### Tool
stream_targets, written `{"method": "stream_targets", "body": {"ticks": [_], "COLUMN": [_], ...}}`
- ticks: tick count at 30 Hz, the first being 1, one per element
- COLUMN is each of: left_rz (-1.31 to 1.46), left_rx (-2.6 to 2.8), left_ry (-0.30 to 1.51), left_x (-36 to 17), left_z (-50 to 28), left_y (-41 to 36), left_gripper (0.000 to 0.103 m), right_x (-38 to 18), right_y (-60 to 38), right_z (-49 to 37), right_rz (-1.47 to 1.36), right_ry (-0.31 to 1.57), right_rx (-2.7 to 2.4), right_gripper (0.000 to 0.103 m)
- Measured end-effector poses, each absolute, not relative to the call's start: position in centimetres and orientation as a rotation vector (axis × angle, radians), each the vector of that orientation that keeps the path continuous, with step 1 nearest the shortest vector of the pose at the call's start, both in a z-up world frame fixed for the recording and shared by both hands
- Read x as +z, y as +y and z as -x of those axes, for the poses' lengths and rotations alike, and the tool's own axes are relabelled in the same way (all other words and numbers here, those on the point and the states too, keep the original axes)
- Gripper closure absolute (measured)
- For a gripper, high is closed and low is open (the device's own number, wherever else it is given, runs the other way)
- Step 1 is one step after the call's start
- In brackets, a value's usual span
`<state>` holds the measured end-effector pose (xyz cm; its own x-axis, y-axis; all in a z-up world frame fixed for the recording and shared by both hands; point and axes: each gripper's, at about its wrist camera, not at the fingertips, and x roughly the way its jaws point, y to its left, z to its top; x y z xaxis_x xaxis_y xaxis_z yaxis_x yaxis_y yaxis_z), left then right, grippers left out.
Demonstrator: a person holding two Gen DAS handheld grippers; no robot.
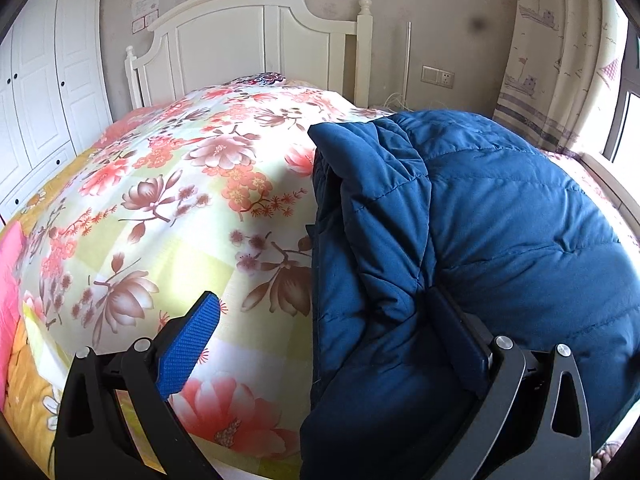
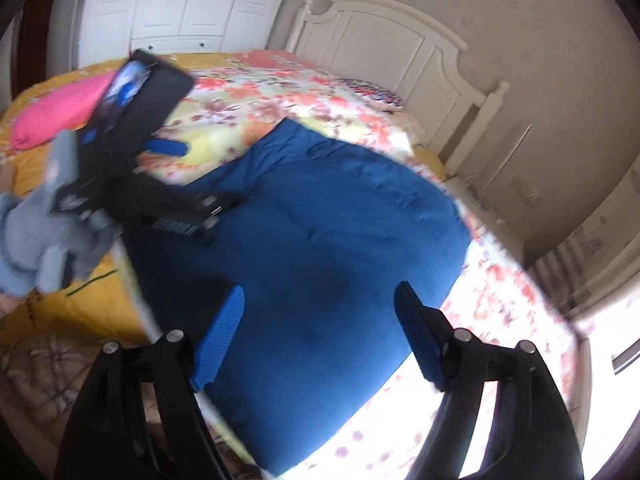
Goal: Fold large clothes
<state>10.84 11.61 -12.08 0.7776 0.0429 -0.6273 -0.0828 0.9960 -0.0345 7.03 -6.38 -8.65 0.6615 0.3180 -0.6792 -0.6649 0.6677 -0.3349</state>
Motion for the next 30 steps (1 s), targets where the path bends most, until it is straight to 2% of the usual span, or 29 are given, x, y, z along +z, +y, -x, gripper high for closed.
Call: {"method": "stream_targets", "body": {"ticks": [9, 16, 21, 30], "left_rz": [0.064, 0.079, -0.082, -0.114], "left_rx": [0.069, 0.073, 0.140, 0.124], "left_ry": [0.674, 0.668, 0.600, 0.573], "left_x": [-12.4, -12.3, -9.3, -7.4], "left_z": [-10.8, -10.5, -8.1, -7.0], "left_y": [11.5, 11.7, 9.2, 7.5], "left_gripper": [0.004, 0.004, 0.006, 0.006], "right_x": [-12.0, -12.8, -13.1, -13.9], "right_y": [-5.7, -5.1, -5.1, -4.0], "right_z": [-6.9, -6.2, -6.2, -4.8], "right_rz": [0.675, 0.713, 0.725, 0.820], "right_ry": [0.548, 0.509, 0.493, 0.413], "right_rx": [0.509, 0.456, 0.429, 0.346], "right_gripper": [0.018, 0.018, 0.018, 0.019]}}
